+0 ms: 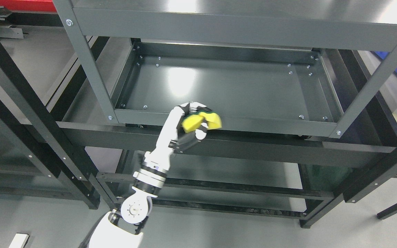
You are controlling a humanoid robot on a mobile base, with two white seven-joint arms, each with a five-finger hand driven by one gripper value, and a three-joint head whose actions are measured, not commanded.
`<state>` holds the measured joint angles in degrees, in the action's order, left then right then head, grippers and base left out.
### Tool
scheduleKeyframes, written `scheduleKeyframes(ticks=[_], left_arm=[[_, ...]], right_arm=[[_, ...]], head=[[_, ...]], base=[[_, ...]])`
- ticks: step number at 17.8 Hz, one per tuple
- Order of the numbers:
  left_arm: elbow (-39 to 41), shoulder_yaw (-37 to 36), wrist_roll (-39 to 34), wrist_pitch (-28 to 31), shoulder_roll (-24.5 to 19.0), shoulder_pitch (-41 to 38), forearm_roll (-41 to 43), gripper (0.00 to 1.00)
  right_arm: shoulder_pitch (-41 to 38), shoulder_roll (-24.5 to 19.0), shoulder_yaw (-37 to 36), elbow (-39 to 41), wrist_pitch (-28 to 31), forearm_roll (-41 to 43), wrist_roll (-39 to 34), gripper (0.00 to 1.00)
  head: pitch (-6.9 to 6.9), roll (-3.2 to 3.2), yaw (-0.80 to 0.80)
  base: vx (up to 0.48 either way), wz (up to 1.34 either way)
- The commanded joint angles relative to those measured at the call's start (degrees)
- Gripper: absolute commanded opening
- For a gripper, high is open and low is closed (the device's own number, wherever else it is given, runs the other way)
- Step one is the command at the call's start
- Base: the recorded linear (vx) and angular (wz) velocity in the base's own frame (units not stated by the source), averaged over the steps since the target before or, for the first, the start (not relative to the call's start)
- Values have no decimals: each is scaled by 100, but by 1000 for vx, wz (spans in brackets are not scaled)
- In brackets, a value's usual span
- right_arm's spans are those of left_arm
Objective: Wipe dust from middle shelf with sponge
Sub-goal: 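Withdraw the left hand holding the sponge out of the shelf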
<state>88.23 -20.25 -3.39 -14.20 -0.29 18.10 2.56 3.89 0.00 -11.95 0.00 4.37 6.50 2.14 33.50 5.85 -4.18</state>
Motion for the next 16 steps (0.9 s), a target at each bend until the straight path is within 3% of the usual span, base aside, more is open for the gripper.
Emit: scheduleKeyframes(ticks=[1,16], left_arm=[[248,1779,5,198,-71,-439,-458,0],[300,1577,22,198,-71,-448,-458,1]], right_arm=[[-2,100,-1,100,2,0,-3,100],[-2,100,8,100,2,0,-3,100]], head=[[0,0,0],[0,0,0]], base=[[0,0],[0,0]])
